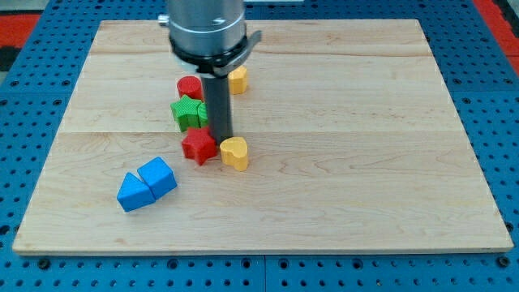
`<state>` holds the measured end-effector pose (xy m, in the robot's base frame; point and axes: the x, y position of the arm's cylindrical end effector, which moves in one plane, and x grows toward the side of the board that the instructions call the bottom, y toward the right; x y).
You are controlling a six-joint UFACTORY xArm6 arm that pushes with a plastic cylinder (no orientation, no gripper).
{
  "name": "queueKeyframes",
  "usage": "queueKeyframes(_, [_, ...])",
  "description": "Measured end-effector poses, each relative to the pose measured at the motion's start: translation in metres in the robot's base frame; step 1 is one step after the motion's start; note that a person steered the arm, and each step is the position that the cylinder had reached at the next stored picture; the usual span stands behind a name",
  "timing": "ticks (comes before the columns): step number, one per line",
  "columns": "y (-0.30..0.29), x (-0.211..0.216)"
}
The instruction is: Point at the yellow hexagon
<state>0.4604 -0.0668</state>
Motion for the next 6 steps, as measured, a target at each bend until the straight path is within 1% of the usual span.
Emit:
queueKeyframes(1, [-0.031,0.001])
queueKeyframes(2, [-0.004,-0.015])
queueKeyframes(3, [0.063,-0.054])
queueKeyframes(4, [0.1,-0.097])
queueKeyframes(5, [0.104,-0.146])
queueKeyframes(6, [0.043,-0.148])
